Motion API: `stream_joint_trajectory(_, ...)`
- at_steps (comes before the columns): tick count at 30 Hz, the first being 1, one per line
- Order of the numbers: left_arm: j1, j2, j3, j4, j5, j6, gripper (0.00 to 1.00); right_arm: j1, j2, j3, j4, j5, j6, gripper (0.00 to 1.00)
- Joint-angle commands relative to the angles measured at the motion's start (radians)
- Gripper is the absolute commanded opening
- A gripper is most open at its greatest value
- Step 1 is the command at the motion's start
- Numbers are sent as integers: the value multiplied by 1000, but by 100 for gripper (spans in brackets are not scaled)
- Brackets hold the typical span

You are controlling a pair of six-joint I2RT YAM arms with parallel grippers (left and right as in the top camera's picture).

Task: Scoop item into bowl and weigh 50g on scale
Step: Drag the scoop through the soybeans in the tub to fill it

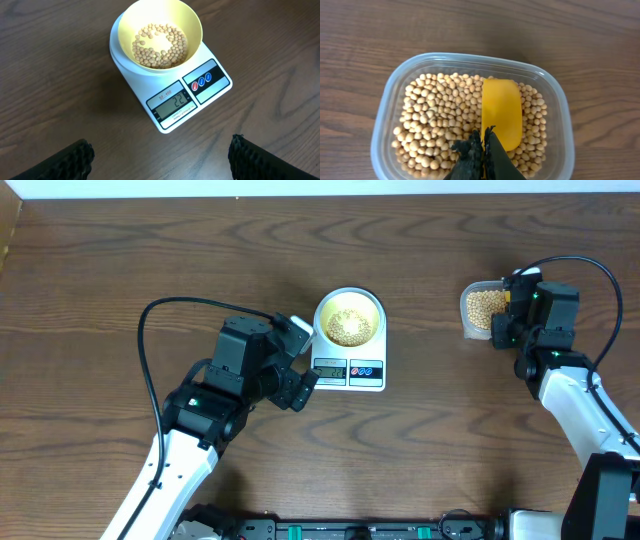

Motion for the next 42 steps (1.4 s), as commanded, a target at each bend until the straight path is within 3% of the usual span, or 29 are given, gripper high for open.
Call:
stream_joint_trajectory(1,4,2,-16,3,15,13,88,-5,12,0,-3,-77,35,1)
stream_joint_trajectory(29,4,2,-16,3,15,13,88,-93,12,0,-55,-373,124,1)
stream_joint_trajectory(42,4,2,-16,3,15,13,88,-117,12,0,-55,-393,162,1)
